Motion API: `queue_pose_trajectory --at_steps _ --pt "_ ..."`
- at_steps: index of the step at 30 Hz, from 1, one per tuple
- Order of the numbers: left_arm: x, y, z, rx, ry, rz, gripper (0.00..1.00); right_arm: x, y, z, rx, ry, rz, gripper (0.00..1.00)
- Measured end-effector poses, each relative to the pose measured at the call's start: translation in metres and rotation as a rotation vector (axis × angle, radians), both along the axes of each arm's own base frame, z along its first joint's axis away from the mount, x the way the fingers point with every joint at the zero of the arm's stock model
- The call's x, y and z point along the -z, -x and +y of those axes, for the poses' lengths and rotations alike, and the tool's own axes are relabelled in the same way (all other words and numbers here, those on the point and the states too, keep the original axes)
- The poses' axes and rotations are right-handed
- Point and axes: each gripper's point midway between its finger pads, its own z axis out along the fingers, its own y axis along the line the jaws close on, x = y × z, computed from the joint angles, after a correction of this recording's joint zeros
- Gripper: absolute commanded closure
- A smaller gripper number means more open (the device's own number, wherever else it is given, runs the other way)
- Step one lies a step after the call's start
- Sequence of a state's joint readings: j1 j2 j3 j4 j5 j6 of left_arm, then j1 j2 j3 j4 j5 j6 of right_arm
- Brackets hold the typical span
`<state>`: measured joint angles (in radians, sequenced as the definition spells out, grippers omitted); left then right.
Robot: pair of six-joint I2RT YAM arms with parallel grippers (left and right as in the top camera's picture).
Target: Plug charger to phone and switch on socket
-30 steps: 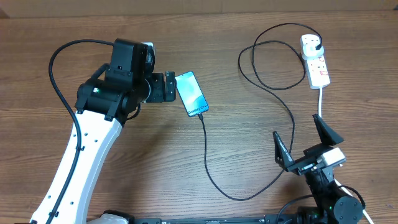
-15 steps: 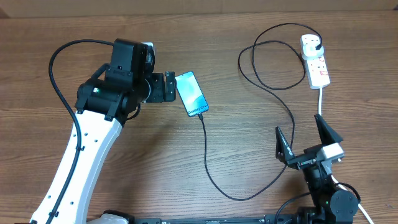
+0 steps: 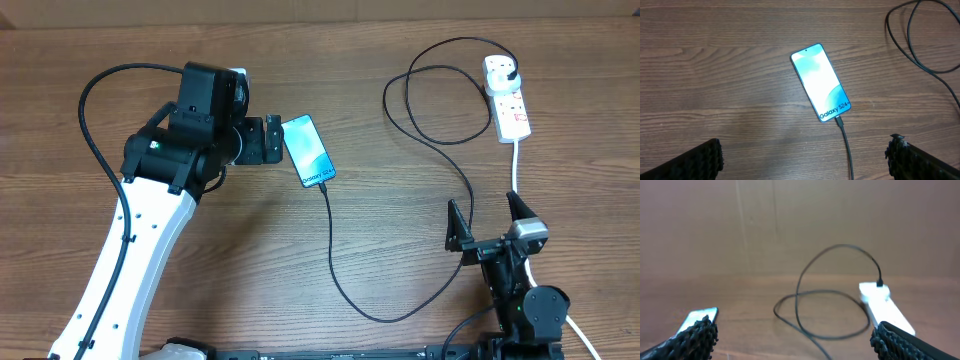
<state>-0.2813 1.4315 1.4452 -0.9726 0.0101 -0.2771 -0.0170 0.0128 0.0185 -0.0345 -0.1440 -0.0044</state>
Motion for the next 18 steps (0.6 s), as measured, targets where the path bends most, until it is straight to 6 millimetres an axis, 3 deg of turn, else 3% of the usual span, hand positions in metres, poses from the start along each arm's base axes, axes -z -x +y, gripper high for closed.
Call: queue_pose_trajectory --at_steps 3,18 --pt "0.0001 0.0001 0.0 0.0 0.0 0.0 0.01 0.0097 -0.0003 -0.0018 0.011 -0.001 0.04 0.0" --pt "0.0001 0.0001 0.0 0.0 0.0 0.0 0.0 0.0103 -0.0005 -0.0031 0.018 0.062 0.034 0.0"
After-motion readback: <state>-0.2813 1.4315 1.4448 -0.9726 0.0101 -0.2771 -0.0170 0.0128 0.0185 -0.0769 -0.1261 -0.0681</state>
